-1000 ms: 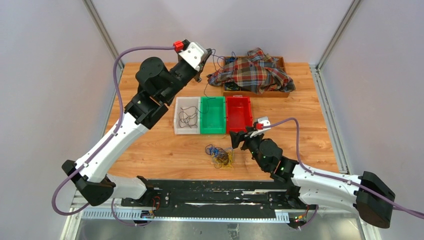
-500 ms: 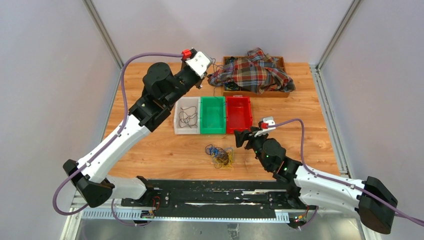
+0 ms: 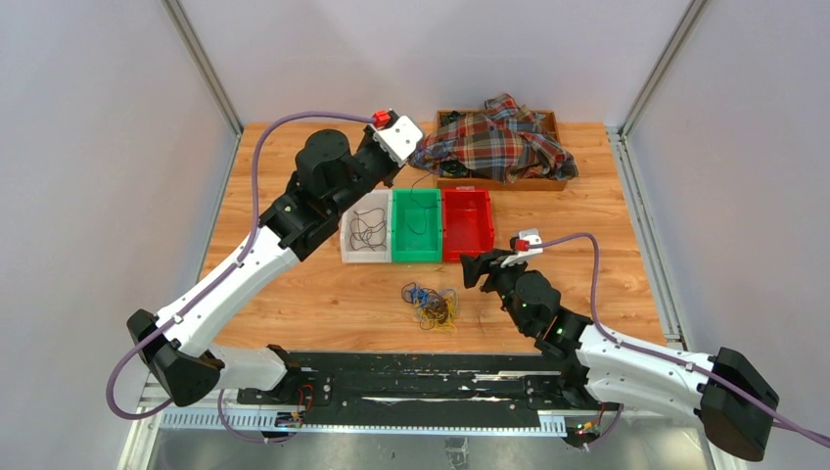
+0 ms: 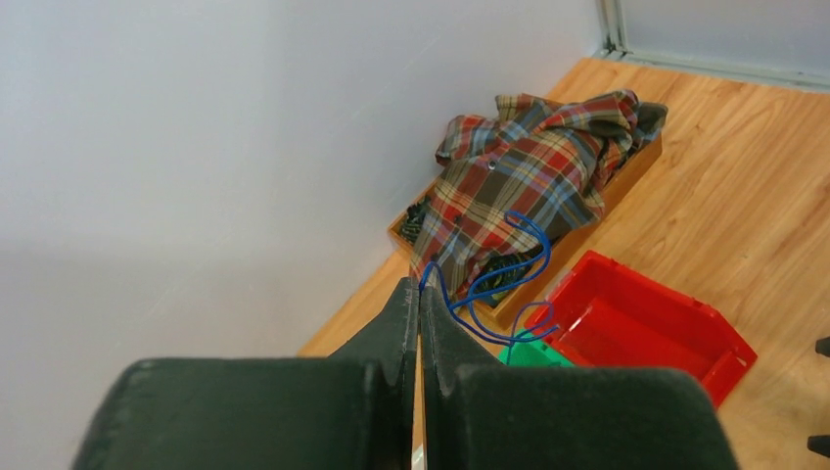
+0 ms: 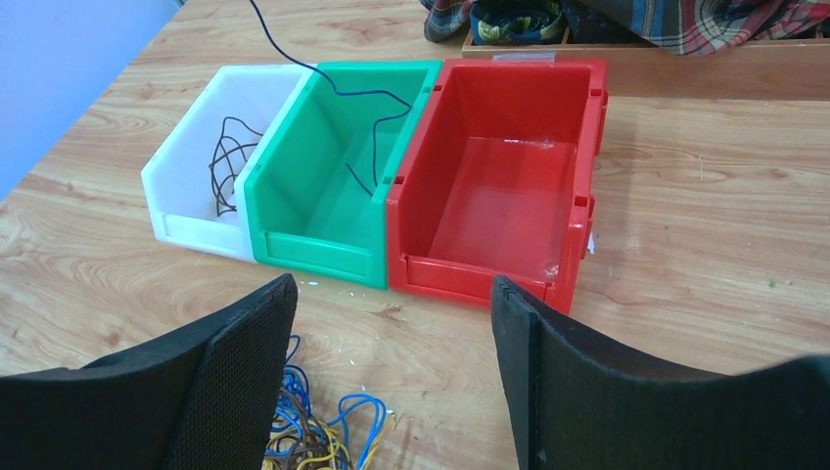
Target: Untangle the cables
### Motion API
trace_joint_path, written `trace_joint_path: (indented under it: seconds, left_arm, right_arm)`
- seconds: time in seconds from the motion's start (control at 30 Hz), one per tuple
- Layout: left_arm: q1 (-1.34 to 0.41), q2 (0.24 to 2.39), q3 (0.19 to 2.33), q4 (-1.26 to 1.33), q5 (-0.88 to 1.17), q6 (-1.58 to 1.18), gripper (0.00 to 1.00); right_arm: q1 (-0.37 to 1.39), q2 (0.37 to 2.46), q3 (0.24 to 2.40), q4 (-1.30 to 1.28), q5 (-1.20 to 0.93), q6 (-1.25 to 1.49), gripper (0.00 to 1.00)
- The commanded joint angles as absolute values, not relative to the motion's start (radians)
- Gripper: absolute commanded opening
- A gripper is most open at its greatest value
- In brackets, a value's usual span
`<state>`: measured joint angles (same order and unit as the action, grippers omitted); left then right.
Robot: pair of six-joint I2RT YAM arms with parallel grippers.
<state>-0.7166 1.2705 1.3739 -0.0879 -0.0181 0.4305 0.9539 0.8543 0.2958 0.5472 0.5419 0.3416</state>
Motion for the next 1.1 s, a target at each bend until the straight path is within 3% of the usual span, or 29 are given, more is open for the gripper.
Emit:
trace_joint_path:
  seconds: [0.0, 0.3, 0.73, 1.07]
  left_arm:
    - [-0.722, 1.276, 1.343, -0.123, -0.038, 0.416, 0.0]
    - [-0.723, 1.421, 1.349, -0.251, -0.153, 0.482, 0.01]
    - [-0.723, 1.663, 1.458, -0.447, -0.132, 0.447, 0.0]
    - [-0.723, 1.764, 1.344, -0.212, -0.196, 0.528, 0.0]
  right_arm:
    - [0.929, 0.85, 0.286, 0.547, 0.541, 0.361, 0.72]
    - [0.901, 0.83, 0.282, 0.55, 0.535, 0.354, 0.72]
    - [0.842, 0.838, 0.262, 0.546, 0.505, 0.379, 0.72]
    - [0.825, 0.85, 0.265, 0.532, 0.493, 0.389, 0.71]
